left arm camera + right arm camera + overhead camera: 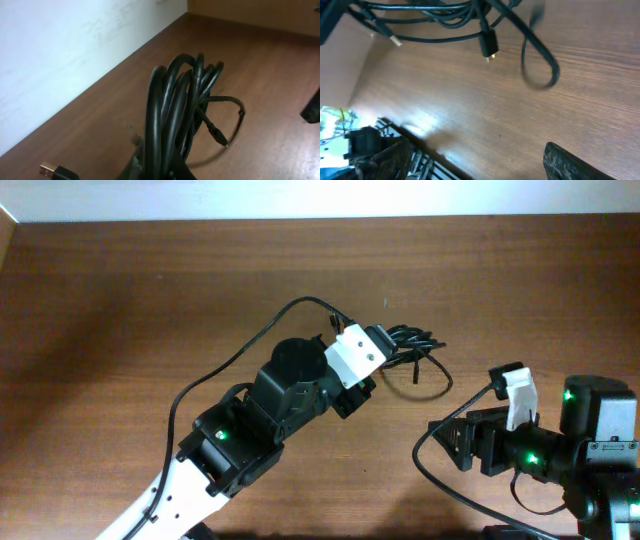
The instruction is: Untangle cables
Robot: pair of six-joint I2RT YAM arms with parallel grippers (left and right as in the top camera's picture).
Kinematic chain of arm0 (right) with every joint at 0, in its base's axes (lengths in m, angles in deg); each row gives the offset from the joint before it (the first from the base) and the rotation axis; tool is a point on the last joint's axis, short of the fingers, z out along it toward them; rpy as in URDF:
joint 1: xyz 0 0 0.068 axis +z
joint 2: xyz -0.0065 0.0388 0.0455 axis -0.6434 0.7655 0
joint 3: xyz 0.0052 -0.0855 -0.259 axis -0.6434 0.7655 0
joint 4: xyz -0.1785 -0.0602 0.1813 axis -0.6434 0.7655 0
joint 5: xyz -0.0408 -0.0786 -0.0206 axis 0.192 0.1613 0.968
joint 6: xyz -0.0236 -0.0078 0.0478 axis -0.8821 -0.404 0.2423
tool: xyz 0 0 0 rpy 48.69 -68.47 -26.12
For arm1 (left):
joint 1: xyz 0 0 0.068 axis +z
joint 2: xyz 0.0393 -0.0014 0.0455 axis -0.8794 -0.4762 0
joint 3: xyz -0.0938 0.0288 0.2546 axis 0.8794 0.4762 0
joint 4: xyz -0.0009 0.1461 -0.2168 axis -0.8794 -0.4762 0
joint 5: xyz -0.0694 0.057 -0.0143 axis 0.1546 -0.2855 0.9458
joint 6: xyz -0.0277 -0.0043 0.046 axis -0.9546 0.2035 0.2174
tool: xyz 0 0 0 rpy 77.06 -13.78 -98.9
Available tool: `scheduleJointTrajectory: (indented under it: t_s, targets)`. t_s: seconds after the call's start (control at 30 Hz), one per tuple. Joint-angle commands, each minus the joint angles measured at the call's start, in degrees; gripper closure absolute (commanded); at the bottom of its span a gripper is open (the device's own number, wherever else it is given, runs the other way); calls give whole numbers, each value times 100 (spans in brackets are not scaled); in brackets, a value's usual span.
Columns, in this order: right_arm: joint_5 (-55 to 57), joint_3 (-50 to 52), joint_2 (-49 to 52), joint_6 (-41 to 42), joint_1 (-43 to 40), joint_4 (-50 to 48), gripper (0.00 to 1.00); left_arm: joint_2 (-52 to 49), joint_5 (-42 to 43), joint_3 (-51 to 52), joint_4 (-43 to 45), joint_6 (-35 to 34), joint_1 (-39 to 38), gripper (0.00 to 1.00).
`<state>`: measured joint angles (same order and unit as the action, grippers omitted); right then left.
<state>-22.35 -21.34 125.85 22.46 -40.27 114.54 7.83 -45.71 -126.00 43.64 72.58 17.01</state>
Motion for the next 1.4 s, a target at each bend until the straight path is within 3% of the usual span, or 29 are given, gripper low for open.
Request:
scheduleJointTrajectory:
  t_s: [0.0,0.2,0.47,0.9,1.07,1.37]
  targets:
    - [227,-13,-28,28,-15,-103,17,101,566,-72,-31,-140,9,100]
    - [396,-15,-28,315,-15,-404,17,192,634,-72,-267,-1344,9,100]
    - [758,-24,-31,328,-15,-424,17,433,1370,-72,-452,-1419,9,100]
    - [975,-905,-31,260,-15,-444,17,802,1606,-72,-1491,1145,9,100]
    - [476,-916,-31,-157,-15,-402,17,802,2564,-72,-1473,2977,9,100]
    - [-911,-916,-31,-1834,-15,131,17,802,2564,-72,-1158,3263,9,100]
